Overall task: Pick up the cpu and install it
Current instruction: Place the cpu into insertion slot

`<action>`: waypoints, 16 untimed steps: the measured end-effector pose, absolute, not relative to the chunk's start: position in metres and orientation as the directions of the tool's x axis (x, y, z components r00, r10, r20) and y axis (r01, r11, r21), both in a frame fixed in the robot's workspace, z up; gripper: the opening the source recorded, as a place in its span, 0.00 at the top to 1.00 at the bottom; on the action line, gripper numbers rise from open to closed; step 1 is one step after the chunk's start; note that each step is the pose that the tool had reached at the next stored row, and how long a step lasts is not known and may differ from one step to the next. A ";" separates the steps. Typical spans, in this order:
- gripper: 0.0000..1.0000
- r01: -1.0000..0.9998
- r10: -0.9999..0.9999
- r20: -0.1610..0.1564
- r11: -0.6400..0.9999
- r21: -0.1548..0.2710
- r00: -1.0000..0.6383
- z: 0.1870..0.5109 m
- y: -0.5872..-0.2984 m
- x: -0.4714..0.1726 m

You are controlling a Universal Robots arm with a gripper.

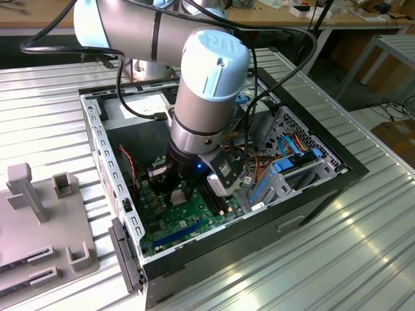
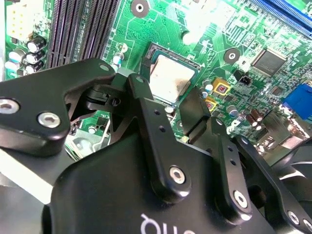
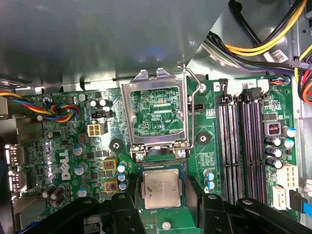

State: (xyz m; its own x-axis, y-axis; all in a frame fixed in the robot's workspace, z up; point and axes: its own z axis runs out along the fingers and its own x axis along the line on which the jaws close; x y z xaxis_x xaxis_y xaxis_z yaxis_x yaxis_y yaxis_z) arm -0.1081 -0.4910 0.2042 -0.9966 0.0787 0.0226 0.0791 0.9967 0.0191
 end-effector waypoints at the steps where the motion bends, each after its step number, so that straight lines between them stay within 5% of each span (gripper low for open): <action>1: 0.48 0.079 0.079 0.023 0.997 0.019 -0.997 0.204 -0.492 -0.108; 16: 0.48 0.079 0.079 0.023 0.997 0.019 -0.997 0.204 -0.500 -0.101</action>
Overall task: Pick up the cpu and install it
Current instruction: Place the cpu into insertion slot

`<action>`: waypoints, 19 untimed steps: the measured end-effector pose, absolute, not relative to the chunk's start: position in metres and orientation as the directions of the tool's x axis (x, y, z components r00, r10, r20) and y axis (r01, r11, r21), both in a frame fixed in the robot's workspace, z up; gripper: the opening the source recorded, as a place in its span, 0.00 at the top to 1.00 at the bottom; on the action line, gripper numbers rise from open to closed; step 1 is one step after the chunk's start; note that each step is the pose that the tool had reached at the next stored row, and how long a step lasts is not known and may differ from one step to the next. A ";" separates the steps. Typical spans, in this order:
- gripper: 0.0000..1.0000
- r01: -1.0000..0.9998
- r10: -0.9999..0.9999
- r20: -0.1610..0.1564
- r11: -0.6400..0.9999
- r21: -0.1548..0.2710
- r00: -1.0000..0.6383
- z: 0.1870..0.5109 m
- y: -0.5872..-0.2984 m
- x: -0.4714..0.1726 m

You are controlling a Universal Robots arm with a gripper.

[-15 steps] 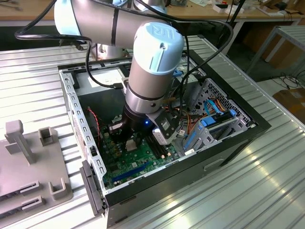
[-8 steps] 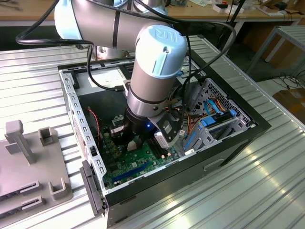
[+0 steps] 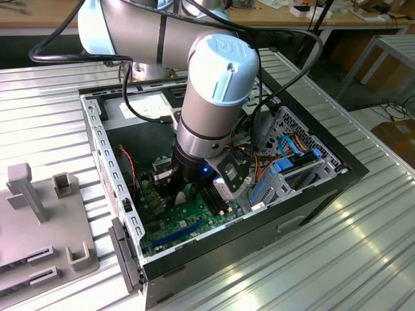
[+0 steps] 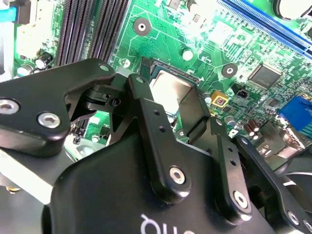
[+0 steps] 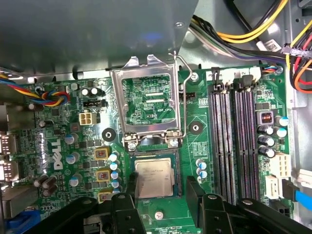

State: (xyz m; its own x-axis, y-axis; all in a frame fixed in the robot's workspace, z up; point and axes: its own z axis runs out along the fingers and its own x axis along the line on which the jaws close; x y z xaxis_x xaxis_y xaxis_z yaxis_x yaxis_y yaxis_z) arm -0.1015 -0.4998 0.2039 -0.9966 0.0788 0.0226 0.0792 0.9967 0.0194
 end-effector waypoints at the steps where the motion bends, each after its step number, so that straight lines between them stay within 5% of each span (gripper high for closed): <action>1: 0.48 0.079 0.079 0.023 0.997 0.019 -0.997 0.204 -0.500 -0.101; 19: 0.48 0.072 0.072 0.022 0.997 0.019 -0.997 0.204 -0.499 -0.101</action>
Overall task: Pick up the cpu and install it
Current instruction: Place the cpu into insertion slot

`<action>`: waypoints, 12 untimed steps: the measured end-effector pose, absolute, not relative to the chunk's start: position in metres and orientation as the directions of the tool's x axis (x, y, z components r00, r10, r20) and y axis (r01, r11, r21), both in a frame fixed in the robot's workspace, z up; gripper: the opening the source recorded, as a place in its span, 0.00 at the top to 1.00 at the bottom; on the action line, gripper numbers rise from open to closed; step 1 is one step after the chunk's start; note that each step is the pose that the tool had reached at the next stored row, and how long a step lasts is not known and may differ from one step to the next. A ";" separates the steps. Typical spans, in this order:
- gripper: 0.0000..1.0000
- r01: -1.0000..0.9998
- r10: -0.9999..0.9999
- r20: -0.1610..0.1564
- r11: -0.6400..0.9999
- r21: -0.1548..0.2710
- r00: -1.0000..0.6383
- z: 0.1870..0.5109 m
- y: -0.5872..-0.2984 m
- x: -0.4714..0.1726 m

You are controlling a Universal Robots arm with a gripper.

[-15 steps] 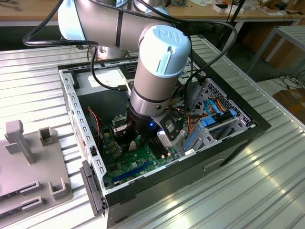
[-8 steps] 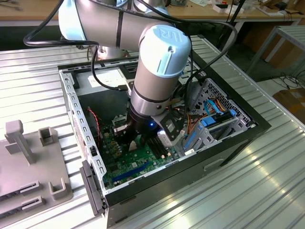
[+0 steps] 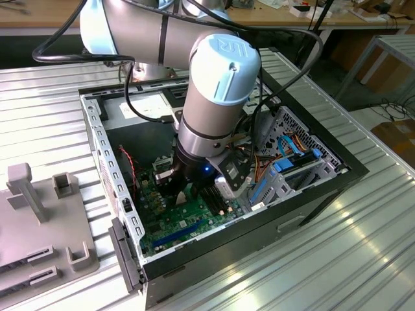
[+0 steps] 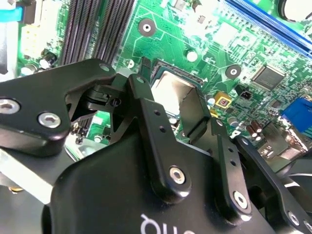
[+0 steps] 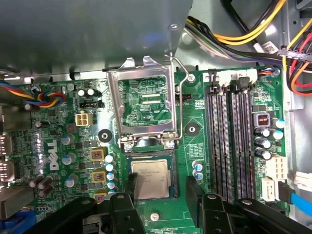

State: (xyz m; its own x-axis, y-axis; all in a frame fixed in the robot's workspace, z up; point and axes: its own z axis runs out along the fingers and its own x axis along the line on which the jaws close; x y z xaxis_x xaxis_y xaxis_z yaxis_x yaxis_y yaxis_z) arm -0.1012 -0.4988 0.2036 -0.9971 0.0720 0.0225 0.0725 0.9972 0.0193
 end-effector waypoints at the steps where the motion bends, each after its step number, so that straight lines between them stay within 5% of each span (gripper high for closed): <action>1: 0.48 0.072 0.072 0.022 0.997 0.019 -0.997 0.204 -0.499 -0.103; 12: 0.48 0.073 0.072 0.022 0.997 0.020 -0.997 0.203 -0.499 -0.106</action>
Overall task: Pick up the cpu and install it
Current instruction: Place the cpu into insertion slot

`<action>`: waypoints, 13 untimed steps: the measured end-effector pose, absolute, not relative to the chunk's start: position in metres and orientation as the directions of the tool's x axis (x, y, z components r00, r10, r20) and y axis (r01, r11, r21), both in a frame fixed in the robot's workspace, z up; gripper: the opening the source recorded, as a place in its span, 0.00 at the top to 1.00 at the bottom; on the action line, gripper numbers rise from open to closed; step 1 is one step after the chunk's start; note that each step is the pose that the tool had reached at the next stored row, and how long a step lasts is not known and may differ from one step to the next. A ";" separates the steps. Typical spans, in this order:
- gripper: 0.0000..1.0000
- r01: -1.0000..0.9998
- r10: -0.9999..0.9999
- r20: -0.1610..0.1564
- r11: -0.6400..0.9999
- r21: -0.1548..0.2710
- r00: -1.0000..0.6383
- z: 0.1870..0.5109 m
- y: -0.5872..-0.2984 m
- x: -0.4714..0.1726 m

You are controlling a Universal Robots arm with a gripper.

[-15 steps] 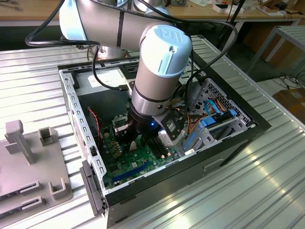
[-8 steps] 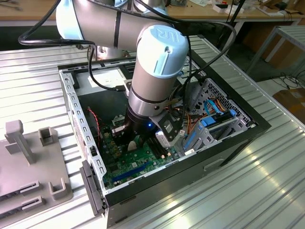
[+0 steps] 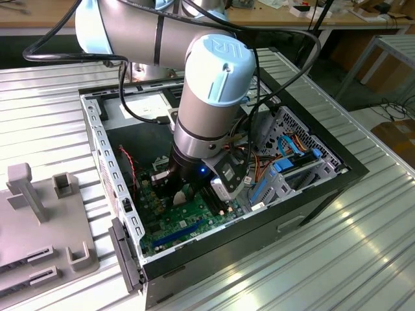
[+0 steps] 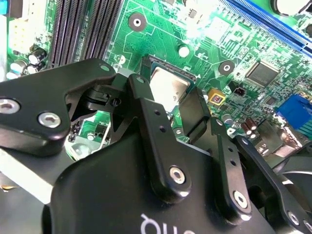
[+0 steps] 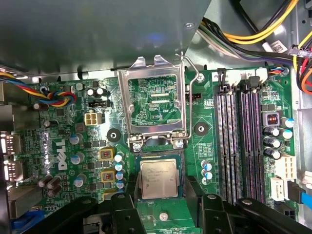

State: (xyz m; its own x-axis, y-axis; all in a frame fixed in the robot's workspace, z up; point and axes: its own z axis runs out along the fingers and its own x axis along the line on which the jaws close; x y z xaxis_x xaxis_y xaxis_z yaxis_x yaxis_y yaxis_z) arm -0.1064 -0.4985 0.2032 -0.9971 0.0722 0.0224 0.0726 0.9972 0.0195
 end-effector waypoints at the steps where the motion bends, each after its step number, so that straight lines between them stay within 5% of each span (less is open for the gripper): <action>1: 0.48 0.073 0.072 0.022 0.997 0.019 -0.997 0.203 -0.498 -0.106; 13: 0.48 0.073 0.072 0.022 0.997 0.019 -0.997 0.203 -0.498 -0.106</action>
State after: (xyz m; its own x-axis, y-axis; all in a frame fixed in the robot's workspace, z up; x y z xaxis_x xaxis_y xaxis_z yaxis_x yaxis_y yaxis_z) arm -0.1057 -0.4976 0.2028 -0.9971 0.0724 0.0224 0.0728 0.9972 0.0193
